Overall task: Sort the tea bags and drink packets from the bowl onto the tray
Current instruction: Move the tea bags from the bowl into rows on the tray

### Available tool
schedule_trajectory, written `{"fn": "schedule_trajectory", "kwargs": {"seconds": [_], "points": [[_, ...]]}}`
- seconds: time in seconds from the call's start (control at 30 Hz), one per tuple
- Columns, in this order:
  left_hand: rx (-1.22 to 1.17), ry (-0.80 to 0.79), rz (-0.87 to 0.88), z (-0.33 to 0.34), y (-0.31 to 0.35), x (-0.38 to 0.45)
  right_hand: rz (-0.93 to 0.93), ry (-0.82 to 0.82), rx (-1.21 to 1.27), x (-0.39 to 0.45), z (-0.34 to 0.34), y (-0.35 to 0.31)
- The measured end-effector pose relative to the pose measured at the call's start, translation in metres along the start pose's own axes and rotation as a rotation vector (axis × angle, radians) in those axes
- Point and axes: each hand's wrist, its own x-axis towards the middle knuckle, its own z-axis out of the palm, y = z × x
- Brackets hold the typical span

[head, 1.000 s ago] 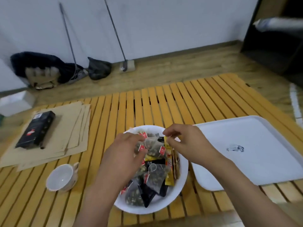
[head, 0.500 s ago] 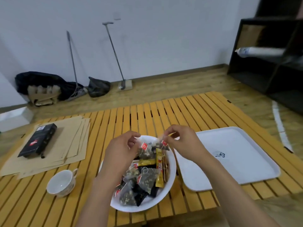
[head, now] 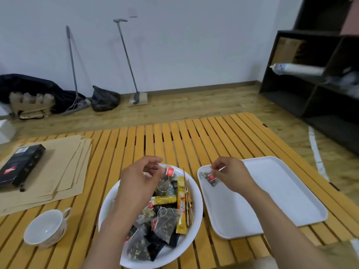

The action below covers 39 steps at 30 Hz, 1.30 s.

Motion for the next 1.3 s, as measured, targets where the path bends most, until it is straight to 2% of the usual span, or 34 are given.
{"fn": "schedule_trajectory", "kwargs": {"seconds": [0.17,0.37,0.53,0.7,0.77,0.87,0.93,1.0,1.17,1.3], "points": [[-0.015,0.003,0.0,0.0,0.001,-0.003,0.015,0.043,0.001,-0.003,0.0,-0.002],[0.02,0.006,-0.009,-0.003,0.001,-0.004,0.114,-0.119,-0.092,-0.006,0.01,-0.005],[0.028,0.003,-0.018,-0.004,0.0,-0.002,0.1,-0.059,-0.097,-0.003,0.018,-0.004],[-0.043,-0.023,-0.055,-0.002,0.001,0.001,0.061,0.035,-0.128,-0.014,-0.008,-0.02],[-0.087,-0.031,-0.066,-0.001,0.003,0.002,0.012,0.063,0.074,-0.027,-0.019,-0.038],[-0.194,-0.058,-0.091,0.0,0.008,0.001,0.007,-0.147,0.501,-0.049,-0.024,-0.067],[-0.253,-0.069,-0.106,0.002,0.012,-0.001,0.046,-0.28,0.583,-0.059,-0.018,-0.074],[-0.293,-0.073,-0.124,0.005,0.016,-0.003,0.1,-0.329,0.67,-0.062,-0.012,-0.077],[-0.342,-0.105,-0.158,0.012,0.023,-0.008,0.172,-0.292,0.909,-0.061,-0.008,-0.08],[-0.285,-0.188,-0.165,0.017,0.023,-0.01,0.166,-0.161,0.852,-0.053,-0.02,-0.071]]}}
